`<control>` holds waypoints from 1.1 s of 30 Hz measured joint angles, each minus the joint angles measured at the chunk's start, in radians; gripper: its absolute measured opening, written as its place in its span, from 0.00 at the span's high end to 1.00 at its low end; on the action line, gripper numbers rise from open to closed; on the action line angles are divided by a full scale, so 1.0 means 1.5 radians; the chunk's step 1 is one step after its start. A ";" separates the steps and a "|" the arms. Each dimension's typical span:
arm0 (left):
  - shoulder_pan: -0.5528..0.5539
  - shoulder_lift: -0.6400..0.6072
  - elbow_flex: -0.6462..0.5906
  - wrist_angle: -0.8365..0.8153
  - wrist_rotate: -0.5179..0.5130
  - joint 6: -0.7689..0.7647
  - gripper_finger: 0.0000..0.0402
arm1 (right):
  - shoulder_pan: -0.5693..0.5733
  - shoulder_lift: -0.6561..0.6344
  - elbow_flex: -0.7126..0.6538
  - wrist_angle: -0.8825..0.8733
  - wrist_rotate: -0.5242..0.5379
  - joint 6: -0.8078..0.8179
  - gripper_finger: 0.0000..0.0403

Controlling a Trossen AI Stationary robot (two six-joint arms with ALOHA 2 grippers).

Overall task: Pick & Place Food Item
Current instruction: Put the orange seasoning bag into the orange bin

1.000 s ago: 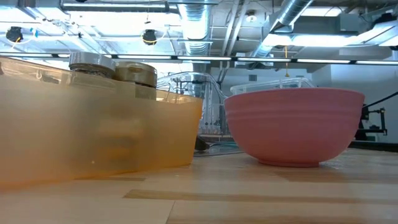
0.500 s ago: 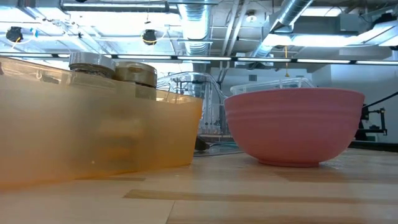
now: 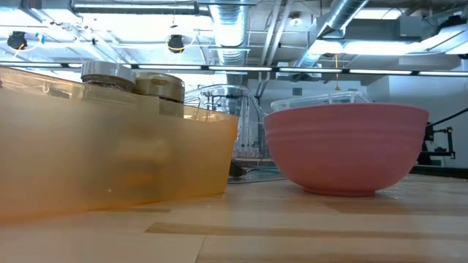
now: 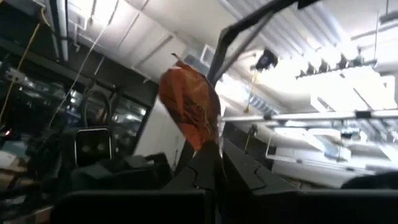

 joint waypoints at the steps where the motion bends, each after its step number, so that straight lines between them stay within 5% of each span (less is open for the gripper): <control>1: 0.000 -0.016 0.000 -0.027 0.005 0.006 1.00 | 0.000 0.000 0.000 -0.014 -0.011 0.006 0.82; 10: -0.001 -0.130 0.000 -0.171 0.066 0.031 1.00 | -0.001 0.000 0.000 -0.103 -0.148 0.037 0.82; 21: -0.001 -0.172 0.015 -0.269 0.126 0.022 1.00 | 0.000 0.000 0.000 -0.142 -0.283 0.109 0.82; 33: 0.037 -0.060 0.367 -0.738 0.197 0.230 1.00 | 0.015 -0.006 0.000 -0.205 -0.350 0.142 0.82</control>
